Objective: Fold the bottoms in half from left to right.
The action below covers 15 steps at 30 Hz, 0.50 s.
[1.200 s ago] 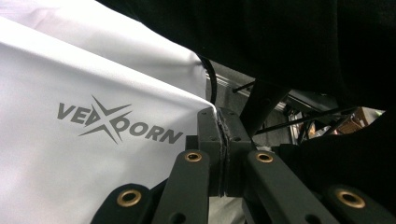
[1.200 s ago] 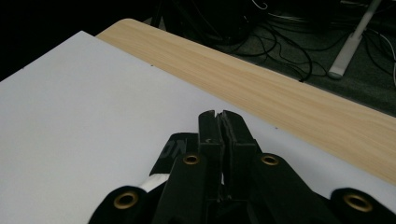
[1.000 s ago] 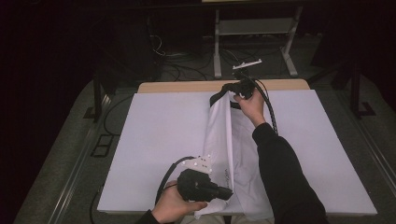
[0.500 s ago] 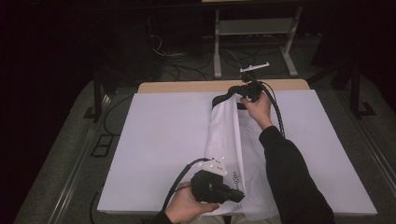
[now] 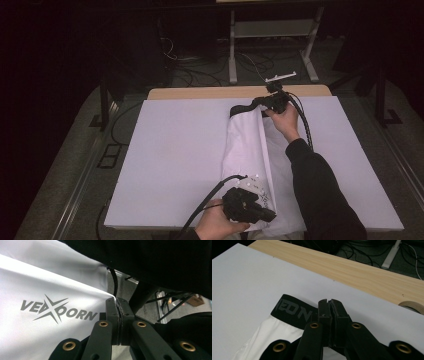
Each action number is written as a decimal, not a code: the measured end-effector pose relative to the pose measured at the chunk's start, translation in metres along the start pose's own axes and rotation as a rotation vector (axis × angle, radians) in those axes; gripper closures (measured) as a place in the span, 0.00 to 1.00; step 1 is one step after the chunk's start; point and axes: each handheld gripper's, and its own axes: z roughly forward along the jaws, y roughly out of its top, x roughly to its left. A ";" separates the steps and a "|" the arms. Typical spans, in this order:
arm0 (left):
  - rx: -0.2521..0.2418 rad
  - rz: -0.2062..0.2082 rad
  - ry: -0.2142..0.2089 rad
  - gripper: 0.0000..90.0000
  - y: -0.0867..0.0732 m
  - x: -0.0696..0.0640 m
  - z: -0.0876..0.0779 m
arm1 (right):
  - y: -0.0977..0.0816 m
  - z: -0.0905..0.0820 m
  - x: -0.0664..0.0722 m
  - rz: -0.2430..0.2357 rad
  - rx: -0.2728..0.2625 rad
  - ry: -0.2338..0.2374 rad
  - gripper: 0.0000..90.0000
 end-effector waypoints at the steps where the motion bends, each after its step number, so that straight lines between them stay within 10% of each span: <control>1: 0.000 0.000 0.000 0.97 0.000 0.000 0.000 | 0.000 0.000 0.000 0.000 0.000 0.000 0.95; 15: -0.017 -0.017 0.052 0.97 0.012 -0.004 0.027 | -0.003 -0.004 -0.010 -0.030 0.014 0.008 0.95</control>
